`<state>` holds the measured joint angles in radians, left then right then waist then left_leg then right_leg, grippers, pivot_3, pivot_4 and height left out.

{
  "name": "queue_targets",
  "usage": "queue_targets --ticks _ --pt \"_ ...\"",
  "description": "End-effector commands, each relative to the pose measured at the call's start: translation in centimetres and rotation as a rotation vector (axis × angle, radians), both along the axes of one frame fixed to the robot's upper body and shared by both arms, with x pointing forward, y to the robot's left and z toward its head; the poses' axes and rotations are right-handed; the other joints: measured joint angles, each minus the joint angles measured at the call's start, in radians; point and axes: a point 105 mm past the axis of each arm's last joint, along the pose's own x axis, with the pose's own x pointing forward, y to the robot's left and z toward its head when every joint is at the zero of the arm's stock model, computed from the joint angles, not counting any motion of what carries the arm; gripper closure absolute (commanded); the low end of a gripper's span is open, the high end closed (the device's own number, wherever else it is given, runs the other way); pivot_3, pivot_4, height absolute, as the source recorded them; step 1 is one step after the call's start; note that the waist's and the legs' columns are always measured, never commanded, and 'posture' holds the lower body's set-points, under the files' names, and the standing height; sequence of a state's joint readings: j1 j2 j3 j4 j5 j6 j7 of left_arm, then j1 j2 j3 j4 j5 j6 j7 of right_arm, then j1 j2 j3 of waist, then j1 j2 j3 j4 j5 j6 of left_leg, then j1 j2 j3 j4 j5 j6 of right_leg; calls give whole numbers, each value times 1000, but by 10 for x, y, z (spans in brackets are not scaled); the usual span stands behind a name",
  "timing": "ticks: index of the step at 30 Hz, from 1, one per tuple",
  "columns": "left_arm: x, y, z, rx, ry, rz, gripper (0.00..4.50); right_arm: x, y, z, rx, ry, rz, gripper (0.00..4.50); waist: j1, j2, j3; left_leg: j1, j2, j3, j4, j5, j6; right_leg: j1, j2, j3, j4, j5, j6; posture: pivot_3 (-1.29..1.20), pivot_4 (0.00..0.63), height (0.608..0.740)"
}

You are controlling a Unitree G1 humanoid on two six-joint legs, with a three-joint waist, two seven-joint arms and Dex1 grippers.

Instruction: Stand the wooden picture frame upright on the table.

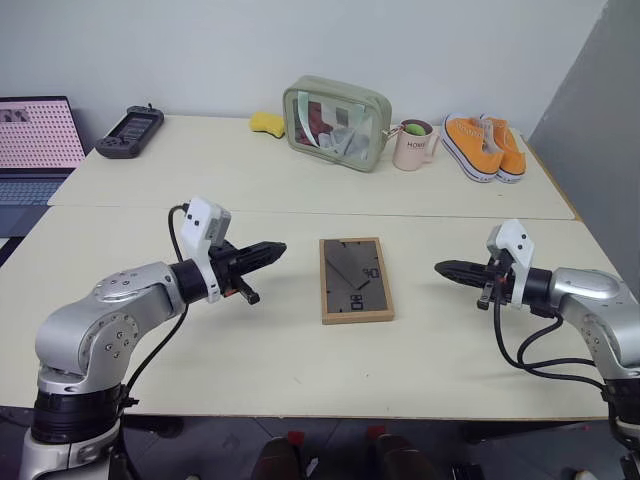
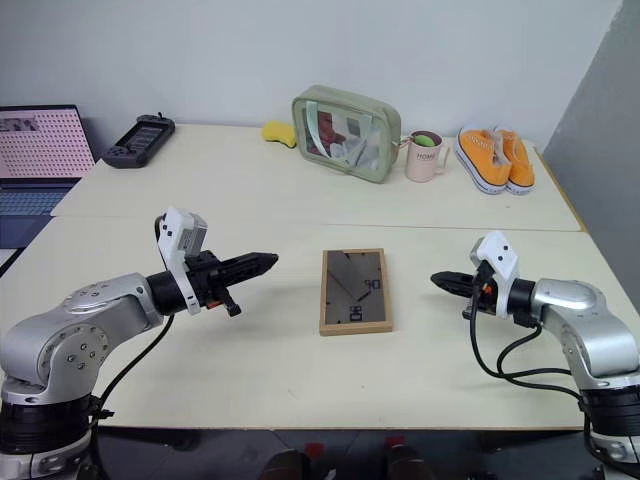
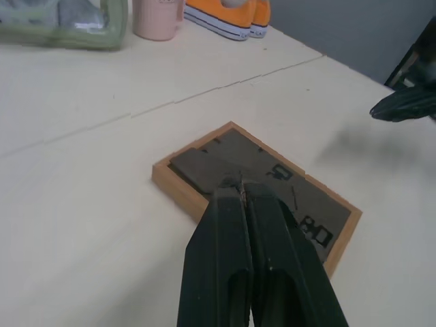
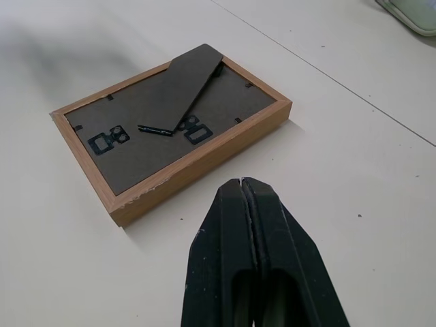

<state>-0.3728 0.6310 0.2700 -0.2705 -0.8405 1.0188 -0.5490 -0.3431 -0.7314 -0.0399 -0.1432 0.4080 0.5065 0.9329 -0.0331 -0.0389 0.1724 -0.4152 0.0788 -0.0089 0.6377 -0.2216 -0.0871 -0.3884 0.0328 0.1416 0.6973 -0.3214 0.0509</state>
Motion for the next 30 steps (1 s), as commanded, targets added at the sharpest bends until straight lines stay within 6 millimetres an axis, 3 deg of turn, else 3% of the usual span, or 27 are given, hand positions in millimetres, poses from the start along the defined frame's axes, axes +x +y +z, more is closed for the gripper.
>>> queue_targets --ticks 1,5,8,12,17,26,30 --pt "12 14 -20 -127 199 106 4500 8 6 -8 -10 -52 -28 4489 -1 0 0 0 0 -1 1 0 0 0 0 -1 0 0 0 0 150 740" --pt "17 11 -44 -263 428 112 4500 14 19 -20 7 -45 -29 4489 1 0 0 -4 0 -6 5 0 1 1 0 -6 1 0 0 0 150 740" --pt "21 2 -49 -271 503 82 4500 15 25 -25 8 -44 -20 4489 1 0 0 -7 0 -11 6 0 0 1 0 -11 1 0 0 0 150 740" --pt "32 -15 -46 -263 551 24 4500 17 27 -32 9 -43 -30 4489 4 0 0 -8 0 -16 7 0 0 2 0 -16 1 0 0 0 150 740" --pt "28 -31 -50 -233 622 -65 4500 19 29 -41 8 -47 -55 4489 1 1 0 -8 -1 -16 7 0 0 2 0 -16 1 0 -1 0 150 740" --pt "26 -28 -53 -219 659 -72 4500 15 26 -52 -10 -44 -74 4489 1 1 0 -8 -1 -16 7 0 -1 2 0 -16 2 0 -1 0 150 740" --pt "29 -28 -47 -236 641 -70 3441 16 24 -53 -11 -41 -78 4500 1 1 0 -8 -1 -16 7 0 0 2 0 -17 2 0 -1 0 150 740"
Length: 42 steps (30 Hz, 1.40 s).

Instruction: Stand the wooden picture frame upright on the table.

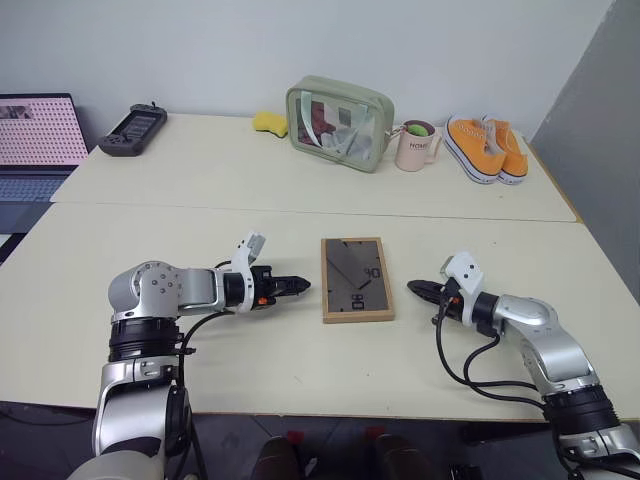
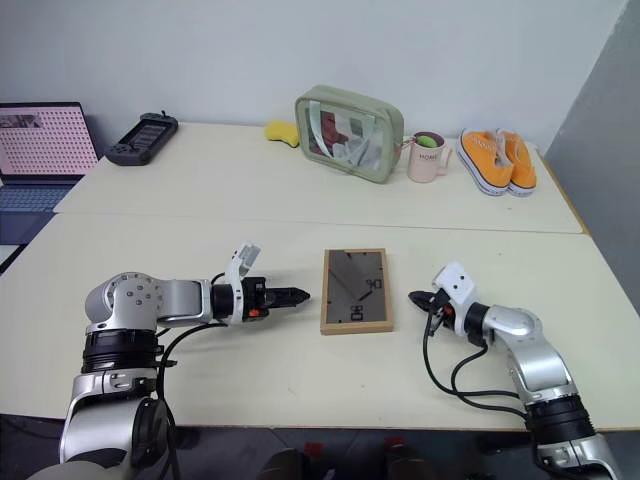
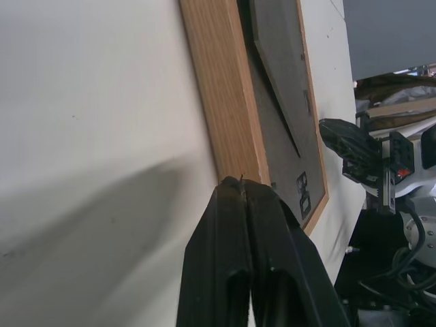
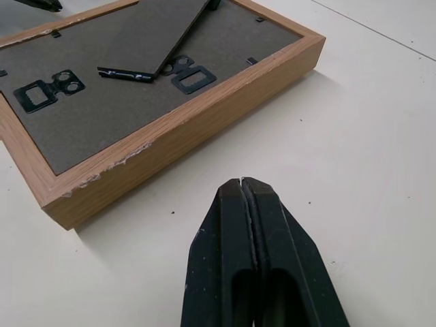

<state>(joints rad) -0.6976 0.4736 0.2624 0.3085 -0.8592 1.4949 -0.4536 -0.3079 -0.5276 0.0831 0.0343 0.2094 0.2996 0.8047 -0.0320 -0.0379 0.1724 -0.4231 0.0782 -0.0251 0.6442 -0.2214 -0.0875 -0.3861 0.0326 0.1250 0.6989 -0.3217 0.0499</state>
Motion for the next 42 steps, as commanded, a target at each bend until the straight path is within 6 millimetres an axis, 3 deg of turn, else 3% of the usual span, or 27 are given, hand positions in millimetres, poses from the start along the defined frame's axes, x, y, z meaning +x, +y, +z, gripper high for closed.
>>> queue_targets --ticks 1,16,28,33,42 --pt "2 -1 12 -23 -44 -7 3257 1 -3 9 -1 -42 -1 4500 0 0 0 0 0 0 0 0 0 0 0 0 0 0 0 0 150 740" --pt "1 -11 3 -48 4 -18 28 3 -2 8 -11 -38 4 4500 0 0 0 0 0 0 0 0 0 0 0 0 0 0 0 0 150 740" --pt "8 -28 -36 1 87 -15 28 3 17 -4 24 -9 5 4500 5 8 -5 7 -3 -2 0 0 0 10 -2 0 -1 0 0 0 150 740" --pt "9 -38 -33 -12 81 -47 28 3 31 -4 66 -6 4 4500 6 14 -9 9 -7 -5 0 0 0 13 -5 -1 -2 0 1 0 150 740" --pt "11 -31 -32 3 77 -41 28 5 55 2 139 -17 5 4500 3 15 -9 8 -10 -7 0 0 1 13 -6 -2 -2 -1 2 0 150 740"
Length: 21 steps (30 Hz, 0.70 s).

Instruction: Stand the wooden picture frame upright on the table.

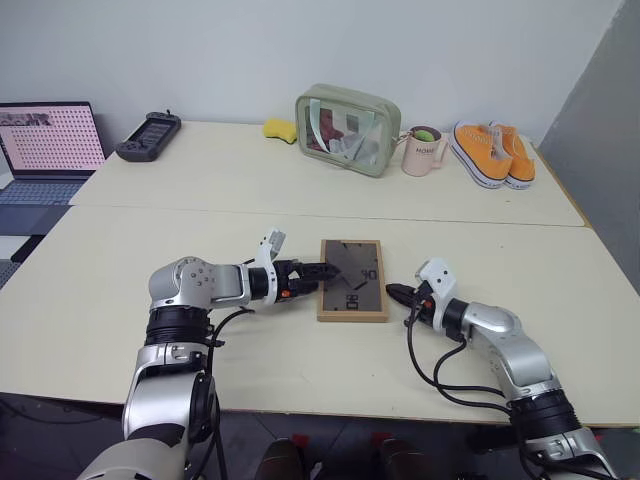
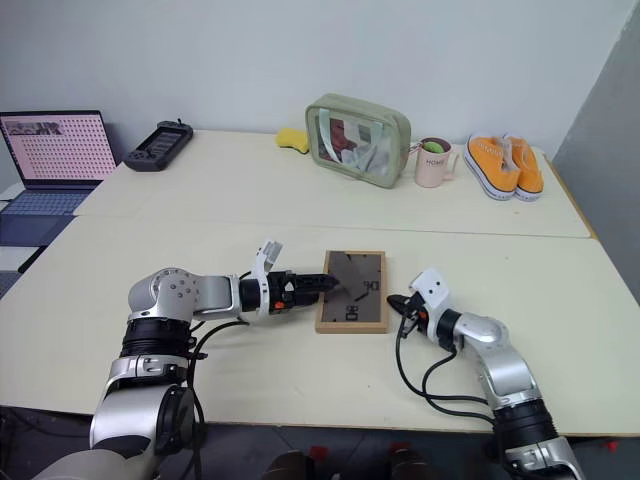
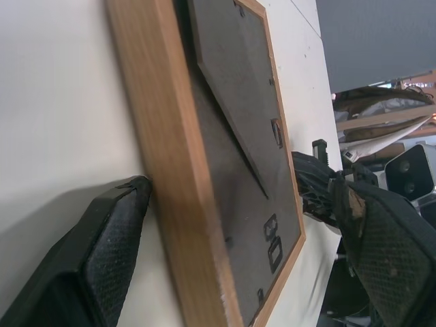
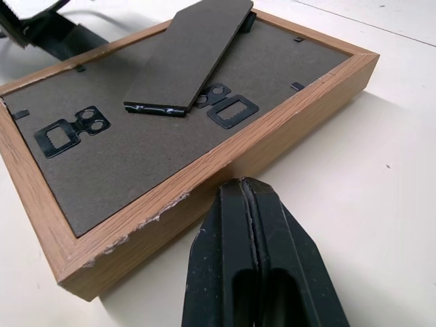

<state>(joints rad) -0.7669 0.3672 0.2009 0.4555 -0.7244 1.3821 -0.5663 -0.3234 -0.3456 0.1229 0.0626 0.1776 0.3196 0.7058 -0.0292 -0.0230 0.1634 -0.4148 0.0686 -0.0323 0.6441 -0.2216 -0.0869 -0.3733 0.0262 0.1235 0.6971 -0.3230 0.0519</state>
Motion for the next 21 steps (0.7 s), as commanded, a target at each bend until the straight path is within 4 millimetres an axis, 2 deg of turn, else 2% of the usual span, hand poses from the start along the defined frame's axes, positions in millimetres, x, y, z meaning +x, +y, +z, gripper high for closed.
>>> queue_targets --ticks 1,8,16,21 --pt "-3 2 -19 62 65 2 28 0 12 13 18 -47 30 4500 0 0 0 0 0 0 0 0 0 0 0 0 0 0 0 0 150 740" --pt "-3 3 -18 53 63 6 28 1 23 20 56 -57 37 4500 -1 0 0 0 -1 -1 0 0 0 0 0 0 0 0 0 0 150 740" --pt "0 5 -16 45 56 25 28 0 12 13 21 -47 29 4500 -1 0 0 0 -2 -2 0 0 0 0 -2 -1 0 -1 1 0 150 740" --pt "0 2 -9 -2 43 13 856 2 10 15 19 -50 25 4500 -1 0 0 -1 -2 -2 0 0 0 0 -2 -2 0 -1 1 0 150 740"
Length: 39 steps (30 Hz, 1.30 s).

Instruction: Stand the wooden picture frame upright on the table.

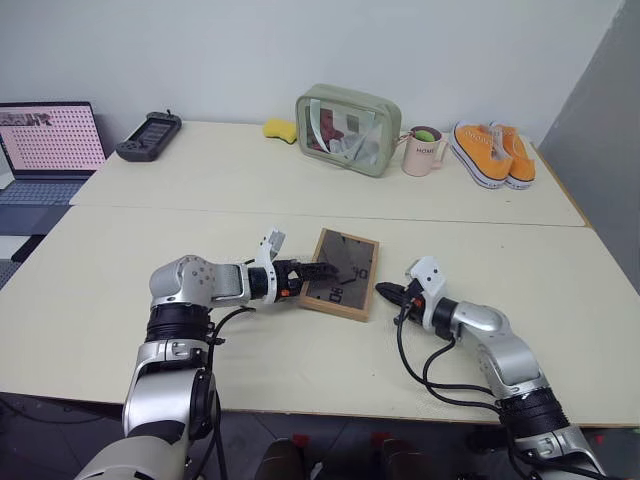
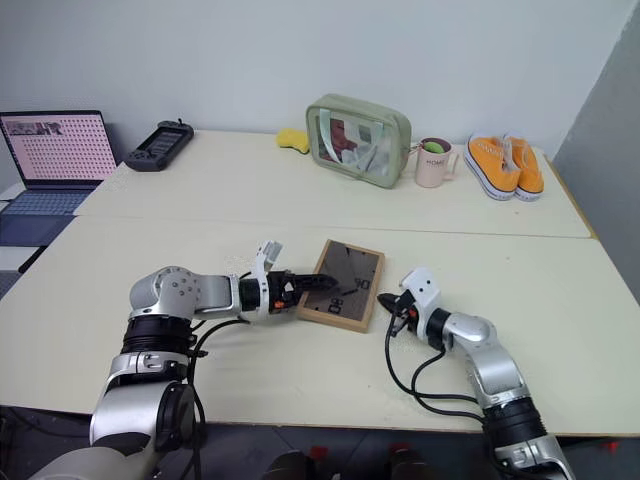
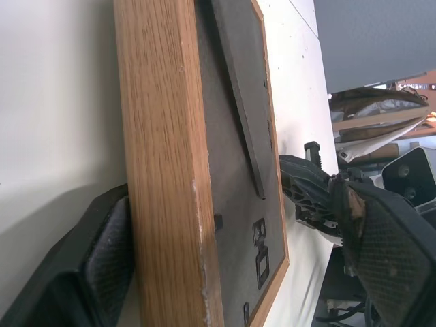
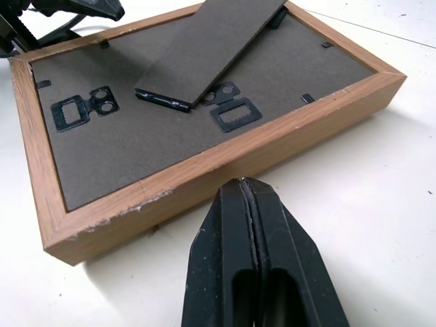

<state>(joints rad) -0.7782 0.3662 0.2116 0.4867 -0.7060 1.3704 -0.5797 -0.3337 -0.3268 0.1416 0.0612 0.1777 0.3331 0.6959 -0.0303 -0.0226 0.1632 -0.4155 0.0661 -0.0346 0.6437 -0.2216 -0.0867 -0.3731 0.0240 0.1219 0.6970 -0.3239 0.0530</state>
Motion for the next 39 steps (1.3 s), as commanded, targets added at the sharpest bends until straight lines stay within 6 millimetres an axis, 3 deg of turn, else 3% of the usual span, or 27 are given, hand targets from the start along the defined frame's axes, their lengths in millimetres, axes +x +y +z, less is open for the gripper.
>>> queue_targets --ticks 1,2,3,10,13,23,32,39 --pt "-3 -1 -7 0 38 -4 1082 3 1 16 11 -58 10 4500 -1 0 0 0 0 0 0 0 0 0 0 0 0 0 0 0 150 740" --pt "-3 -1 -7 -2 38 -4 1124 3 1 16 13 -59 10 4500 -1 0 0 0 0 0 0 0 0 0 0 0 0 0 0 0 150 740" --pt "-3 -1 -6 -6 38 -3 1523 3 2 17 16 -59 11 4500 -1 0 0 -1 0 0 0 0 0 -1 0 0 0 0 0 0 150 740" --pt "-3 -3 -1 -34 38 -2 2770 2 4 17 24 -59 12 4500 -3 0 1 -2 0 0 -1 0 0 -1 -1 0 -1 -1 0 0 150 740" --pt "-3 -4 3 -58 32 -3 3118 3 4 18 24 -61 11 4500 -3 0 1 -1 0 0 -1 0 0 -1 -1 0 -1 -1 0 0 150 740" --pt "-6 -11 8 -70 20 -47 3182 4 2 18 16 -65 11 4500 -4 0 1 -2 -1 0 -1 0 0 -1 -1 0 -1 -1 0 0 150 740" --pt "17 1 77 -97 -447 27 3182 4 -21 19 -32 -76 -8 4500 -3 0 5 -3 -1 0 -2 0 0 -2 -1 0 -2 -1 0 0 150 740" --pt "7 0 124 54 -852 -35 3182 3 -47 22 -82 -86 -26 4500 -2 0 5 -5 -1 0 -3 0 0 -2 -2 -1 -6 -1 0 0 150 740"
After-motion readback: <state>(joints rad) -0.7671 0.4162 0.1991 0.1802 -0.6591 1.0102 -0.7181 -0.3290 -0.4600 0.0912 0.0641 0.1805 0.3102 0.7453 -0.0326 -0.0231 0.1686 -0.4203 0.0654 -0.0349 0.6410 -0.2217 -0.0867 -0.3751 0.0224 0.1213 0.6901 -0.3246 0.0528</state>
